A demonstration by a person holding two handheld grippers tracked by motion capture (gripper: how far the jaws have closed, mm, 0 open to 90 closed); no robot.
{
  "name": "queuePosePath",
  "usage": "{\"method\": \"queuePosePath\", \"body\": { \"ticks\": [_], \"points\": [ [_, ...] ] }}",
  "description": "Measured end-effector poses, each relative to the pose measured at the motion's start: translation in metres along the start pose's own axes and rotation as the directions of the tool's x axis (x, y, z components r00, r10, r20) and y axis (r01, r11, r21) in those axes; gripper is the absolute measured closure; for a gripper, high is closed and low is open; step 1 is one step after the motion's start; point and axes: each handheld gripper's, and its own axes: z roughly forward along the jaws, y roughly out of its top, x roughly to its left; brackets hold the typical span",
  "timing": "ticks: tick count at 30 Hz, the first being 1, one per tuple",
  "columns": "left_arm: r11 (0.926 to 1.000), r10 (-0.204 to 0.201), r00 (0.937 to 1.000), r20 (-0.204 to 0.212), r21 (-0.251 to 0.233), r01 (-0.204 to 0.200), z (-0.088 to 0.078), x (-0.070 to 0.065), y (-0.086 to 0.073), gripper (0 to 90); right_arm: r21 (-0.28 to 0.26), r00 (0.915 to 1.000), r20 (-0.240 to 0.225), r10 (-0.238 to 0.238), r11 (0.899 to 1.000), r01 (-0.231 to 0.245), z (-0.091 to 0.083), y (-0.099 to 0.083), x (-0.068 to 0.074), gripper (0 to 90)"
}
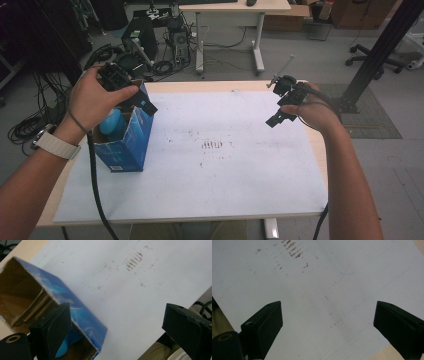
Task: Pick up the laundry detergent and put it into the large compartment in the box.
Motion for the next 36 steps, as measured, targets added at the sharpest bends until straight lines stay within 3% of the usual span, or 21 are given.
{"method": "queuePosePath", "body": {
  "ticks": [9, 20, 30, 36],
  "points": [
    [0.9951, 0.099, 0.9944, 0.037, 0.0, -0.099, 0.002, -0.012, 0.002, 8.8, -0.001, 1.0, -0.003, -0.003, 1.0, 0.003, 0.001, 0.001, 0.0, 8.7],
    [0.9801, 0.198, 0.9764, 0.087, 0.003, -0.199, 0.008, -0.024, 0.002, 8.7, 0.001, 1.0, -0.002, 0.001, 1.0, -0.001, 0.001, -0.002, 0.0, 8.7],
    [0.9513, 0.307, 0.9442, 0.119, -0.008, -0.308, 0.014, -0.039, 0.001, 8.5, 0.001, 1.0, -0.003, 0.002, 1.0, -0.002, 0.001, -0.002, 0.001, 8.7],
    [0.9371, 0.348, 0.9293, 0.124, -0.016, -0.349, 0.018, -0.049, 0.0, 8.5, -0.001, 1.0, -0.005, 0.0, 1.0, 0.0, 0.001, -0.001, 0.001, 8.7]
  ]
}}
